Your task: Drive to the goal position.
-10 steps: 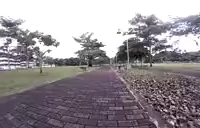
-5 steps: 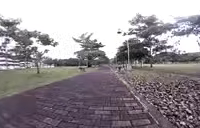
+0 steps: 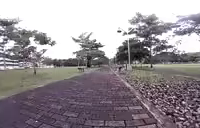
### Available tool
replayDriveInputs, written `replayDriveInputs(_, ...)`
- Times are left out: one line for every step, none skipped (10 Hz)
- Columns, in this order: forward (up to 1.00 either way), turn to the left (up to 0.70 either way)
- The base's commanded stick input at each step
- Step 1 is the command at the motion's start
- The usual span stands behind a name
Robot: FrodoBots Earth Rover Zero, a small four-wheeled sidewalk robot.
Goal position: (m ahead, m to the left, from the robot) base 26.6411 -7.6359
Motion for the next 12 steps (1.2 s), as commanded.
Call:
replayDriveInputs(0.7,0.0)
replayDriveInputs(0.7,0.0)
replayDriveInputs(0.7,0.0)
replayDriveInputs(0.7,0.0)
replayDriveInputs(0.7,0.0)
replayDriveInputs(0.7,0.0)
replayDriveInputs(0.7,0.0)
replayDriveInputs(0.7,0.0)
replayDriveInputs(0.7,0.0)
replayDriveInputs(0.7,0.0)
replayDriveInputs(0.7,0.0)
replayDriveInputs(0.7,0.0)
